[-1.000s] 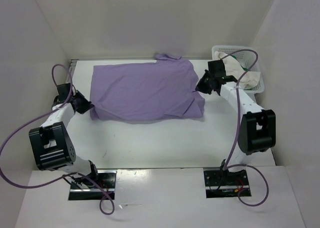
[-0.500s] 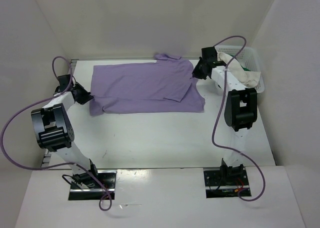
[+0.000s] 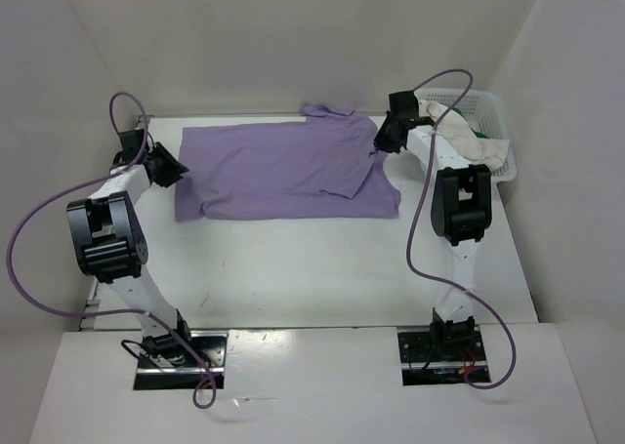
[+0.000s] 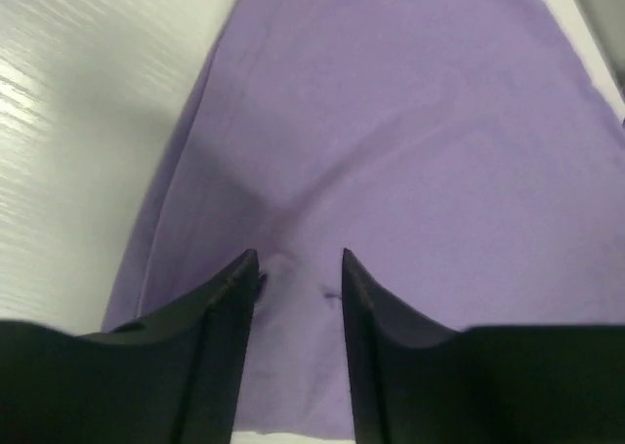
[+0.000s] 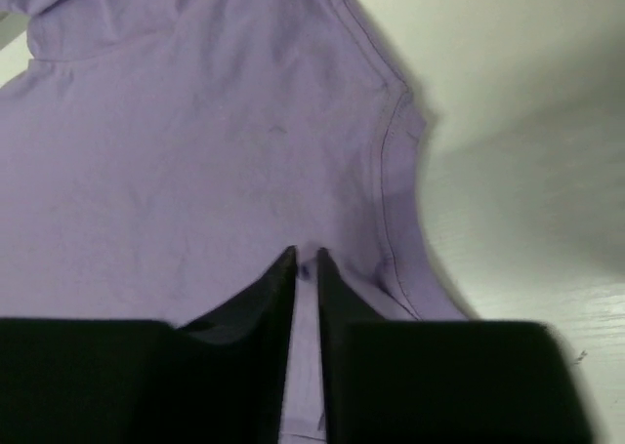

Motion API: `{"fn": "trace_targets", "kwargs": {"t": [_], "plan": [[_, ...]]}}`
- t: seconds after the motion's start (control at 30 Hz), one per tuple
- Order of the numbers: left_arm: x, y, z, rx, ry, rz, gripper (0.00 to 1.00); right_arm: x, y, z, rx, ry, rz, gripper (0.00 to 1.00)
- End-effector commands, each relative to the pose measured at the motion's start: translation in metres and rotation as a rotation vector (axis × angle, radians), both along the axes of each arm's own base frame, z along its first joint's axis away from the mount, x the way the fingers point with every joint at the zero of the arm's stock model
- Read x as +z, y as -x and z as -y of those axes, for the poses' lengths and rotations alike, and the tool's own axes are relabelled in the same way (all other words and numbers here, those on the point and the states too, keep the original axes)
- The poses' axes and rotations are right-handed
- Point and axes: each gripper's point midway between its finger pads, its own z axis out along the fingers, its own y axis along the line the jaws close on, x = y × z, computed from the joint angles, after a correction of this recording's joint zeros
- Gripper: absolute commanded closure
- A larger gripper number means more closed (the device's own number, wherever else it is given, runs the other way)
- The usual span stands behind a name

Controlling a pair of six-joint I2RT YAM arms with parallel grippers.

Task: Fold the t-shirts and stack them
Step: Fold the flattened tshirt in 1/3 of the way

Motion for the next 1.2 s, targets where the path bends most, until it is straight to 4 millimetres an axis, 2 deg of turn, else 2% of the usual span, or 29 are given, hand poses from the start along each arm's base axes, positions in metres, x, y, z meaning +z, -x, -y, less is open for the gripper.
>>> {"fn": "trace_targets", "kwargs": {"t": [0.0,0.07,0.1,0.13,0.2,0.23,0.27,0.3,0.33,0.37,0.4,0.43,0.47,0.5,0.53,0.6,0.63,0.67,0.77,0.83,0.9,0.97,1.1,1.17], "plan": [[0.013,-0.001,-0.01,0.011,-0.062,0.022,0.5,0.04,-0.019,0.006,-0.021,0.009,0.104,0.77],[0.026,0.007,-0.015,0.054,-0.093,0.047,0.41,0.062,-0.017,0.001,0.011,-0.011,0.14,0.71],[0.043,0.012,-0.016,0.062,-0.109,0.082,0.36,0.067,-0.013,-0.001,0.02,-0.02,0.139,0.69],[0.04,0.02,-0.013,0.062,-0.106,0.072,0.36,0.088,-0.01,-0.004,0.037,-0.039,0.173,0.69],[0.047,0.031,-0.015,0.074,-0.109,0.081,0.36,0.095,0.0,-0.006,0.049,-0.051,0.184,0.68],[0.045,0.037,-0.012,0.074,-0.095,0.078,0.39,0.101,0.015,-0.005,0.062,-0.051,0.187,0.69],[0.029,0.051,-0.007,0.081,-0.074,0.039,0.42,0.101,0.023,-0.005,0.069,-0.057,0.187,0.75],[0.03,0.059,-0.002,0.08,-0.061,0.044,0.48,0.103,0.031,-0.004,0.069,-0.057,0.19,0.81],[0.025,0.066,-0.003,0.089,-0.059,0.038,0.53,0.084,0.045,-0.002,0.068,-0.053,0.152,0.92],[0.017,0.074,0.0,0.097,-0.045,0.021,0.58,0.1,0.058,-0.003,0.079,-0.066,0.185,0.97],[0.004,0.084,0.003,0.103,-0.032,-0.004,0.65,0.099,0.067,-0.004,0.088,-0.073,0.181,1.0],[-0.002,0.088,0.006,0.096,-0.021,-0.019,0.66,0.077,0.084,-0.002,0.079,-0.078,0.132,1.0],[-0.005,0.09,0.004,0.115,-0.011,-0.02,0.66,0.087,0.094,0.0,0.08,-0.081,0.16,1.0],[-0.012,0.091,0.003,0.128,0.019,-0.028,0.66,0.082,0.101,0.001,0.079,-0.08,0.153,1.0],[-0.02,0.095,0.009,0.119,0.049,-0.042,0.66,0.062,0.115,0.002,0.072,-0.081,0.103,1.0],[-0.03,0.095,0.007,0.138,0.079,-0.057,0.65,0.052,0.127,0.002,0.078,-0.086,0.083,1.0],[-0.03,0.094,0.008,0.154,0.095,-0.057,0.63,0.039,0.139,0.004,0.076,-0.083,0.052,1.0],[-0.036,0.096,0.009,0.163,0.105,-0.067,0.62,0.038,0.142,0.002,0.078,-0.099,0.052,0.98],[-0.036,0.094,0.007,0.192,0.117,-0.055,0.6,0.022,0.153,0.003,0.07,-0.103,0.026,0.95],[-0.039,0.097,0.004,0.228,0.132,-0.064,0.59,0.02,0.162,0.003,0.068,-0.116,0.018,0.9],[-0.046,0.101,0.001,0.246,0.144,-0.083,0.6,0.017,0.163,0.002,0.062,-0.122,0.015,0.84],[-0.053,0.108,-0.001,0.27,0.149,-0.101,0.62,0.012,0.166,0.003,0.061,-0.121,0.004,0.83],[-0.044,0.116,-0.01,0.307,0.127,-0.081,0.63,0.005,0.168,0.003,0.045,-0.135,-0.003,0.77],[-0.042,0.12,-0.011,0.314,0.119,-0.081,0.56,0.001,0.168,0.004,0.029,-0.135,-0.014,0.77]]}}
